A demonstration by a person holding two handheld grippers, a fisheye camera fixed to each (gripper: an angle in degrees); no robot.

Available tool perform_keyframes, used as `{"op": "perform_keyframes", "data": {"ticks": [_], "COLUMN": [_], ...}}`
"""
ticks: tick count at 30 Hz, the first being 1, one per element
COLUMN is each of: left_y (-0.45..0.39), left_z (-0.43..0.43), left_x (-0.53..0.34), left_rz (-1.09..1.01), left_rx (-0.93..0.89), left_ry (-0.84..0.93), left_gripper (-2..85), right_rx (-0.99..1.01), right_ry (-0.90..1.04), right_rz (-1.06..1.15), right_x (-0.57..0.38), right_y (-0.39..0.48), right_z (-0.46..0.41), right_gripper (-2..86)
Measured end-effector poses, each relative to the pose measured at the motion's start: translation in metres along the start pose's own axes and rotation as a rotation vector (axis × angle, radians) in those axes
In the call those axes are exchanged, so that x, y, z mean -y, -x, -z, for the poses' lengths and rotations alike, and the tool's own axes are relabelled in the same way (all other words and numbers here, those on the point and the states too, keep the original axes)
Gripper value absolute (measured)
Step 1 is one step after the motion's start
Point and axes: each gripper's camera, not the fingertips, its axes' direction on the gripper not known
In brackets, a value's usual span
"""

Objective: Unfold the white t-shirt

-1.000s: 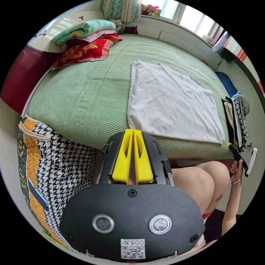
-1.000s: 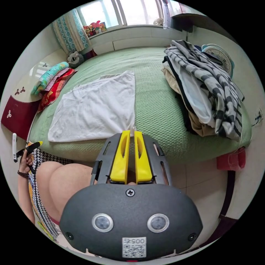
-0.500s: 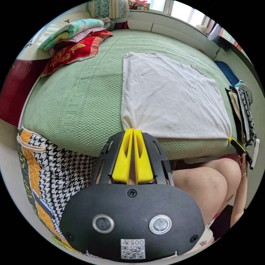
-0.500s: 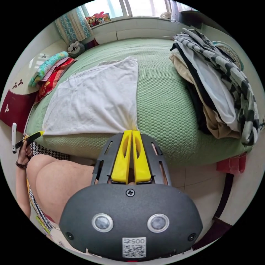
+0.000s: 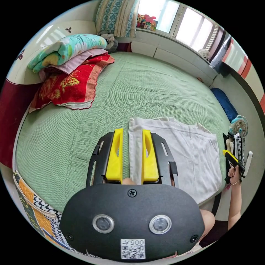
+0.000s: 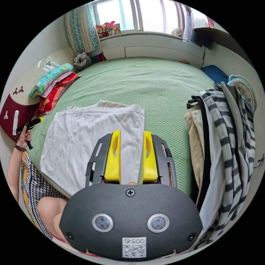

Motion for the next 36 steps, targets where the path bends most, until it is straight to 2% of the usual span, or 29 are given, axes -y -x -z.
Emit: {"op": "perform_keyframes", "data": {"ticks": [8,11,13,22,36], "left_y": [-0.008,-0.009,-0.009,-0.003,-0.007], "left_z": [-0.054,-0.054,-0.046,0.048,0.235], "left_x": [0.040,0.038,0.034,-0.014,-0.209], "left_rz": [-0.059,-0.045,-0.060,-0.110,-0.149], "left_rx": [0.057,0.066,0.052,-0.008,-0.060], "left_ry": [0.132,0.116,0.105,-0.006,-0.123], "left_gripper": [9.0,4.3,2.8,1.1,0.8], "right_rx": [0.012,0.025,0.048,0.072,0.124], "right_ry": [0.133,0.111,0.040,-0.091,-0.118], "right_rz": [-0.130,-0.111,-0.112,0.012,0.034], "right_x": [0.082,0.083,0.077,0.031,-0.142], "right_y": [-0.035,-0.038,-0.039,-0.030,-0.039], "right_z": [-0.069,-0.066,-0.046,0.060,0.228], "right_gripper": [10.3,3.8,-0.6,-1.6,-1.7]}}
